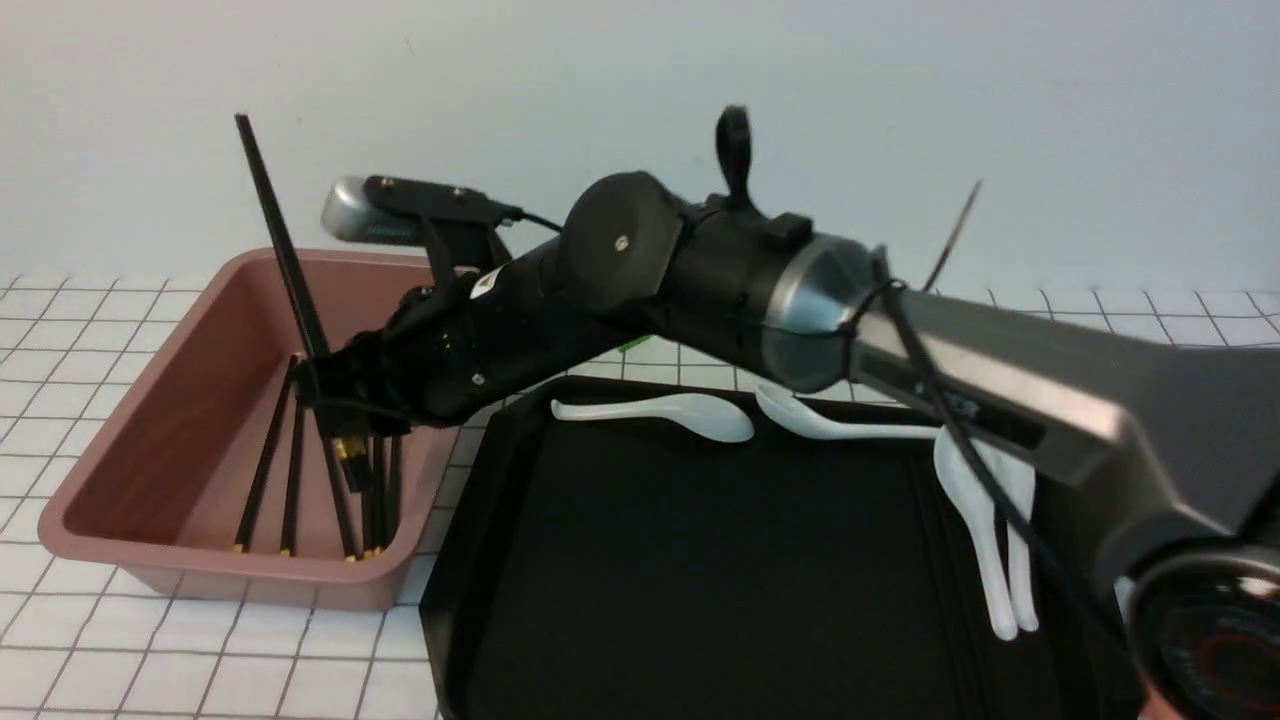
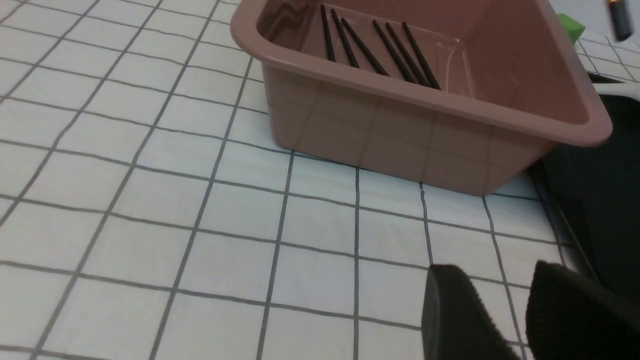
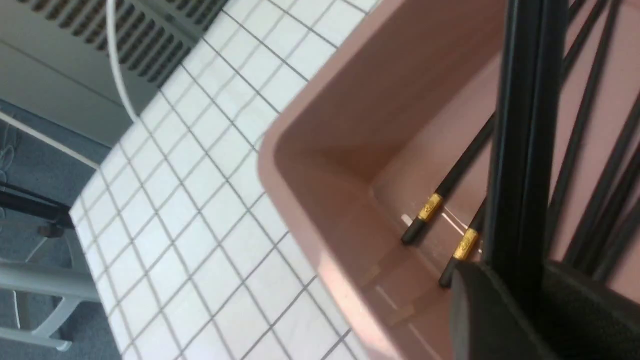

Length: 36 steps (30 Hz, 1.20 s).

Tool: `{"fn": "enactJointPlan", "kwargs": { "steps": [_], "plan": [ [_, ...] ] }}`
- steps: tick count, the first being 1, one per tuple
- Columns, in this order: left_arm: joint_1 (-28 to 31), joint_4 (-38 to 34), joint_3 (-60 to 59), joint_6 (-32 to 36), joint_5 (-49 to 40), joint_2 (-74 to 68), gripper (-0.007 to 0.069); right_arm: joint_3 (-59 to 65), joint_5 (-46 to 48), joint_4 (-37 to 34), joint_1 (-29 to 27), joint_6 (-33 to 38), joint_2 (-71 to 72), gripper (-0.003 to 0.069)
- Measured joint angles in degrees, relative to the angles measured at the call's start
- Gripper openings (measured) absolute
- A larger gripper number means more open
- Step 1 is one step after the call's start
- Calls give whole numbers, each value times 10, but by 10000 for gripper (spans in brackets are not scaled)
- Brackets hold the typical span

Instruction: On white black tablecloth take chopsticks from black tray and put them in box.

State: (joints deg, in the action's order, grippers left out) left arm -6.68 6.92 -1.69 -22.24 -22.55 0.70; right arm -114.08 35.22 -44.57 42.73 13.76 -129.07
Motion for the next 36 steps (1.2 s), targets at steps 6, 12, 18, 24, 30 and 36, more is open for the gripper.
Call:
{"fn": "enactJointPlan", "kwargs": {
  "steps": [6,12,18,24,30,36],
  "plan": [
    [0,0,0,0,0,0,238,-35,66,11,-13,-10,-24,284],
    [0,0,0,0,0,0,238,-92,284,84,-62,-54,45,117],
    [0,0,0,0,0,0,238,-120,355,182,-106,-72,200,-13],
    [0,0,0,0,0,0,238,-19,363,301,-108,-91,400,-11],
    [0,0,0,0,0,0,238,307,267,392,-108,-111,714,-8],
    [0,0,0,0,0,0,238,688,-18,381,-108,-115,977,-5]
  ]
}}
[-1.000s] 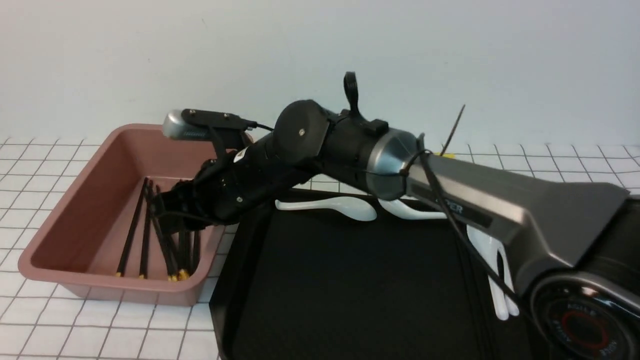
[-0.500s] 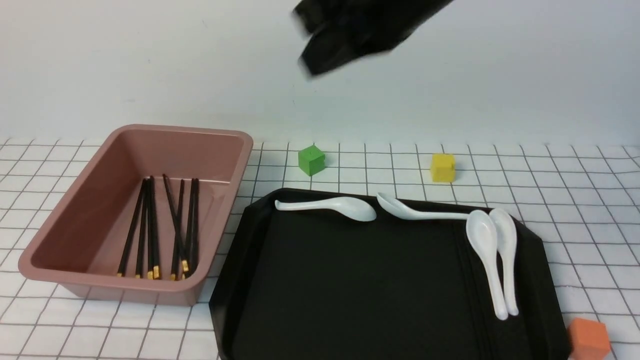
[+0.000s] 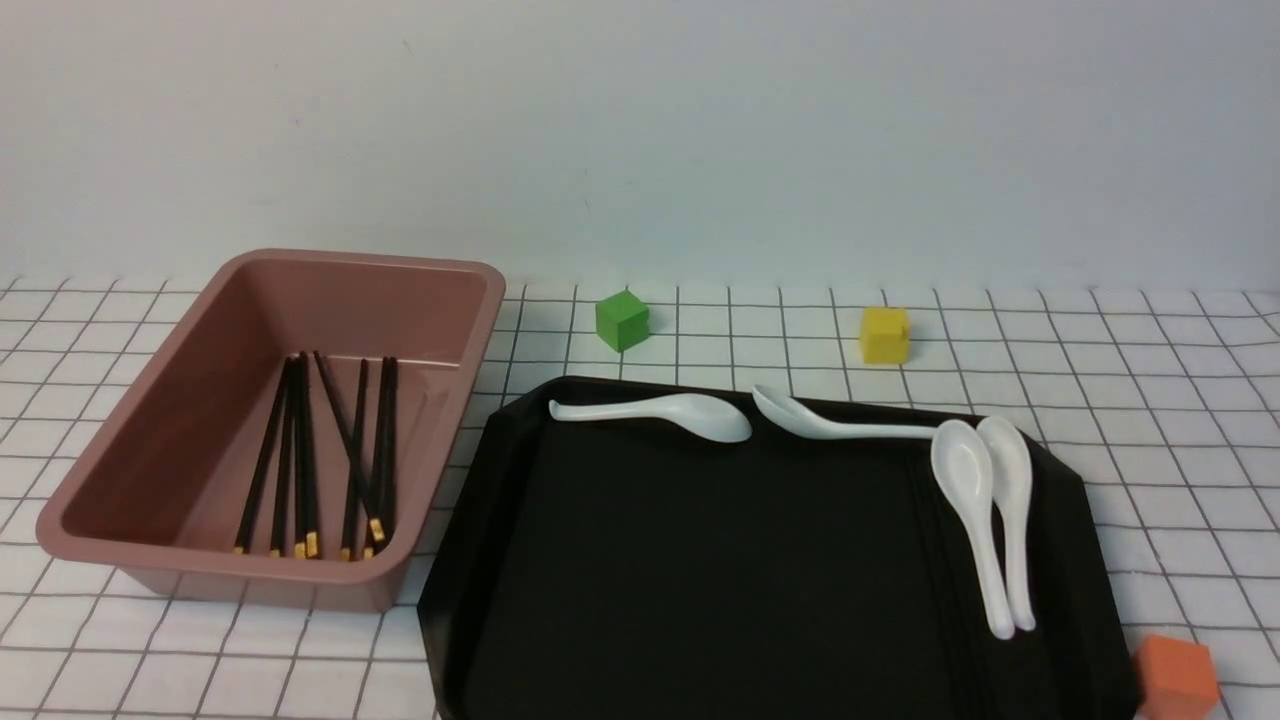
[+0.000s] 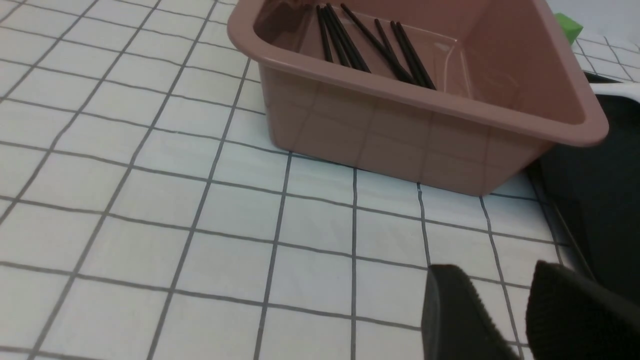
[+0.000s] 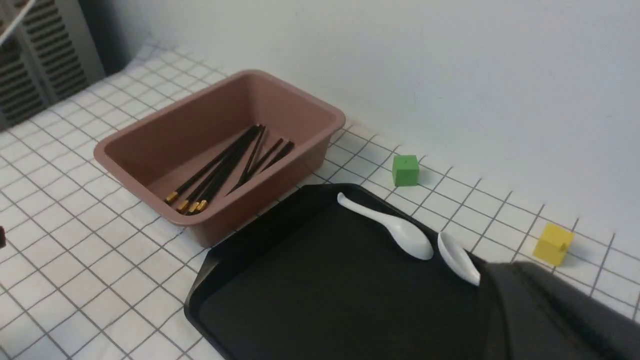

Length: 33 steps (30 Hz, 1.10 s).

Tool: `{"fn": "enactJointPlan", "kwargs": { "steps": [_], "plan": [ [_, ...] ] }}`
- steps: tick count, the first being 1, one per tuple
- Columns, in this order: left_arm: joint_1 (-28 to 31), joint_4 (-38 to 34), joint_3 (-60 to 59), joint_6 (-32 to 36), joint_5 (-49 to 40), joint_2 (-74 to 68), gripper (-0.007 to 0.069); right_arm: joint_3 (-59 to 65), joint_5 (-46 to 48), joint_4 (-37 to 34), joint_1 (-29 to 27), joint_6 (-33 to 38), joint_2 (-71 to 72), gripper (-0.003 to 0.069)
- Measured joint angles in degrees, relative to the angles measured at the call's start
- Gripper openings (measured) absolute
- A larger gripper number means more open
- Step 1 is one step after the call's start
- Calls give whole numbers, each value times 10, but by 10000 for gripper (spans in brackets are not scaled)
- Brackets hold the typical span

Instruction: On white black tablecloth take chopsticks from black tray and put them in box.

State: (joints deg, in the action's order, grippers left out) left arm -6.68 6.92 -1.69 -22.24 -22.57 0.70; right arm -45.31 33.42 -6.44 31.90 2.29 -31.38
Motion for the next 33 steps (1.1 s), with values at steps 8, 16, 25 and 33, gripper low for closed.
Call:
{"fn": "enactJointPlan", "kwargs": {
  "steps": [8,16,25,33],
  "plan": [
    [0,0,0,0,0,0,238,224,-150,-7,0,0,130,-1],
    [0,0,0,0,0,0,238,287,-161,-7,0,0,287,1],
    [0,0,0,0,0,0,238,311,-162,13,0,1,321,8],
    [0,0,0,0,0,0,238,406,-233,27,-36,-38,319,15]
  ]
}}
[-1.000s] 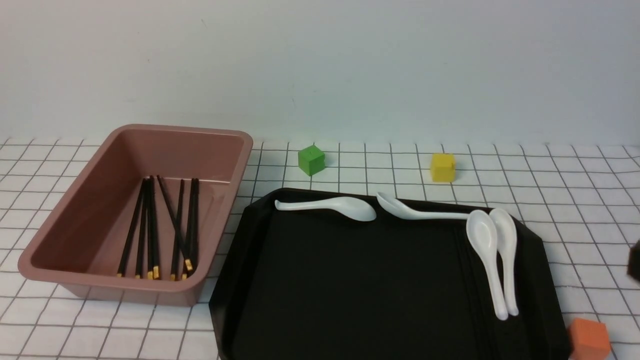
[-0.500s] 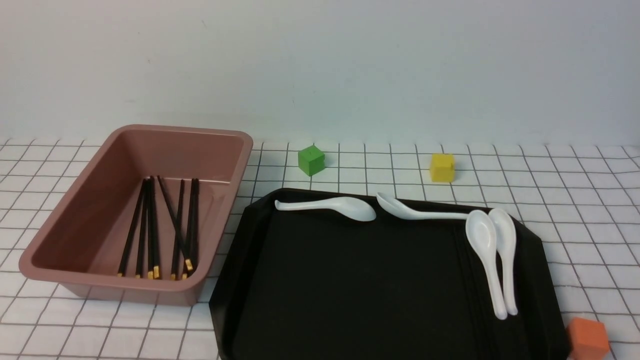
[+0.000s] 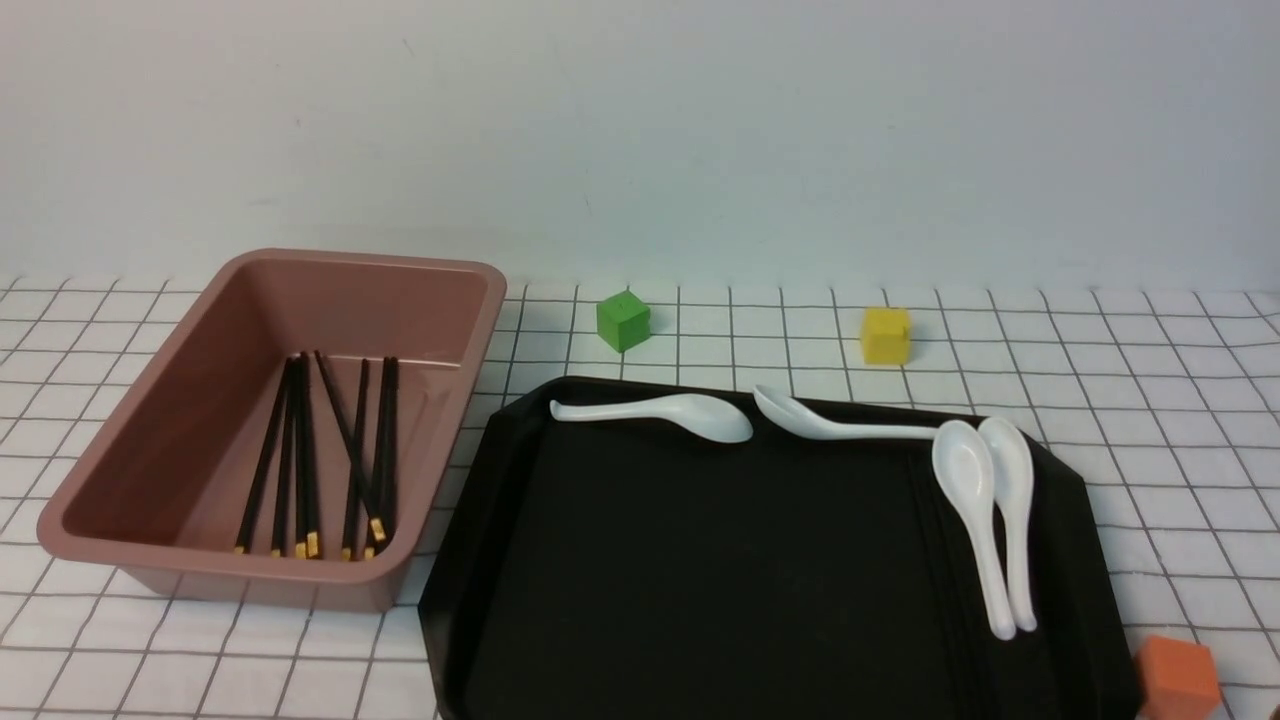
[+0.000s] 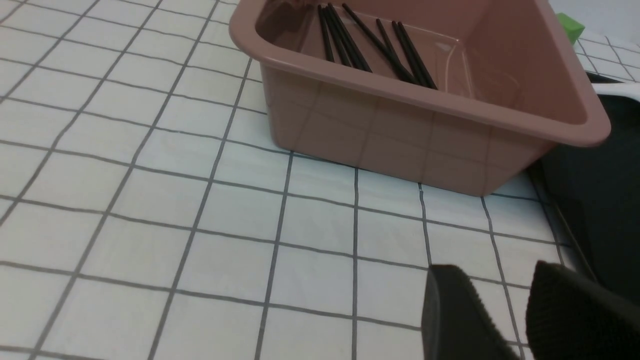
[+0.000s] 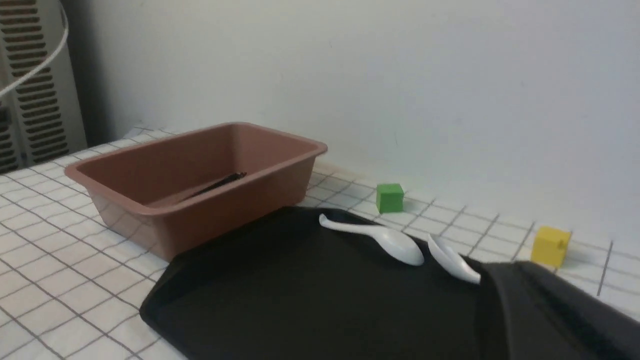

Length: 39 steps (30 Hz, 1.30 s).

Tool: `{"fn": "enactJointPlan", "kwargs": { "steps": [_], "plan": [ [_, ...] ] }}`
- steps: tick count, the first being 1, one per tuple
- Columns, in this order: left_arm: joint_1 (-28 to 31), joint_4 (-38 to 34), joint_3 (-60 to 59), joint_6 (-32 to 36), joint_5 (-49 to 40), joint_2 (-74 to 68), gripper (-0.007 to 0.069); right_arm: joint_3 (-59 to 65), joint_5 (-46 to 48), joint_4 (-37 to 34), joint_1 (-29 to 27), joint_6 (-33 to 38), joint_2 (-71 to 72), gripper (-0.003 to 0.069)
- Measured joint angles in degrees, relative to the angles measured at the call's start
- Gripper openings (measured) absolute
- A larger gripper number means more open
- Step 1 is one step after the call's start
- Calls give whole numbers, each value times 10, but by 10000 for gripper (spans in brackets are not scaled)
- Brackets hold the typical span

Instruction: On white black tablecloth take chopsticks from black tray and put them in box.

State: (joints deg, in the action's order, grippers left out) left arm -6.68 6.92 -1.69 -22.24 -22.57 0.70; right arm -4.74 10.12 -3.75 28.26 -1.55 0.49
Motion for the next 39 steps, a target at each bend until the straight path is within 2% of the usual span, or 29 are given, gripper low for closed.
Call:
{"fn": "enactJointPlan", "kwargs": {
  "steps": [4,8,14,19,39],
  "plan": [
    [0,0,0,0,1,0,238,51,3,13,-94,-49,1,15],
    [0,0,0,0,1,0,238,61,29,25,-167,-60,1,17],
    [0,0,0,0,1,0,238,59,105,37,-220,-63,1,20],
    [0,0,0,0,1,0,238,58,111,34,-237,-66,1,23],
    [0,0,0,0,1,0,238,57,116,34,-238,-66,1,40]
  ]
}}
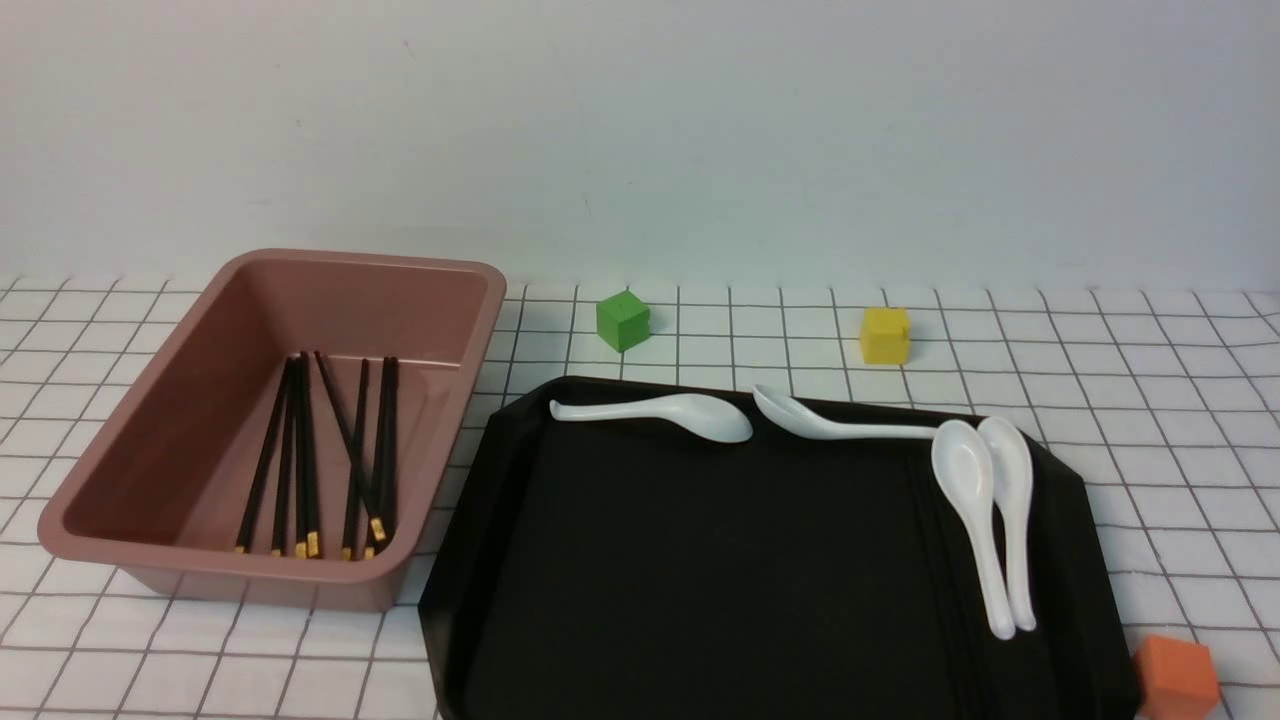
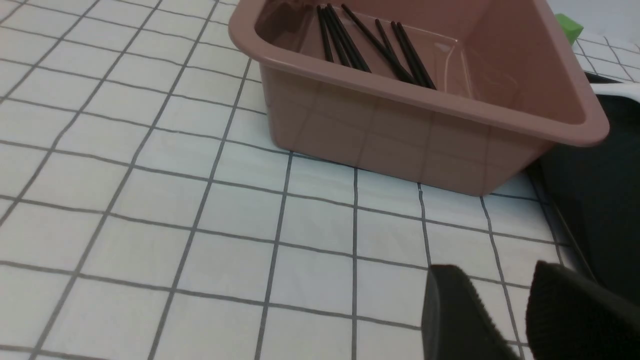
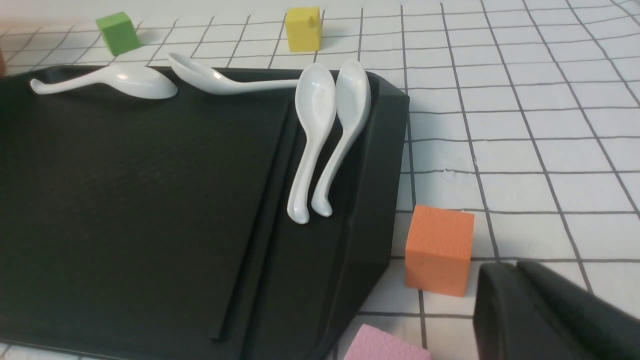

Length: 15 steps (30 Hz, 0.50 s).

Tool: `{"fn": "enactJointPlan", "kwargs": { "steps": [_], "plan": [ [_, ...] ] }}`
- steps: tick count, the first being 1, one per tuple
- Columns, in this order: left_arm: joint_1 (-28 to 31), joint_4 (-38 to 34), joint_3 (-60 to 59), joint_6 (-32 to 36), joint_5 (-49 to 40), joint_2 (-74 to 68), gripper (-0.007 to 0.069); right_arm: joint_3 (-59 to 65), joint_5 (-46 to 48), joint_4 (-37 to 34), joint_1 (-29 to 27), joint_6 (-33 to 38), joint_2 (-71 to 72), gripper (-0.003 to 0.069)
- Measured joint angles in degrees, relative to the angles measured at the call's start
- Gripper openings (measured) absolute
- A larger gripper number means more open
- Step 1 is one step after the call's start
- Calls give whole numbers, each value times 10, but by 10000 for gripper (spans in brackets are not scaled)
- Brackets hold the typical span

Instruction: On white black tablecloth take chopsticks from black tray and put them in box.

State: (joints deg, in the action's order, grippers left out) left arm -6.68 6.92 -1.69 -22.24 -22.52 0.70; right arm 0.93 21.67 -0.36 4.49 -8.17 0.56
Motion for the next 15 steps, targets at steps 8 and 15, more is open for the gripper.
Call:
{"fn": "enactJointPlan", "kwargs": {
  "steps": [8,15],
  "plan": [
    [0,0,0,0,0,0,238,0,0,0,0,-4,0,49],
    [0,0,0,0,0,0,238,0,0,0,0,-5,0,58]
  ]
}}
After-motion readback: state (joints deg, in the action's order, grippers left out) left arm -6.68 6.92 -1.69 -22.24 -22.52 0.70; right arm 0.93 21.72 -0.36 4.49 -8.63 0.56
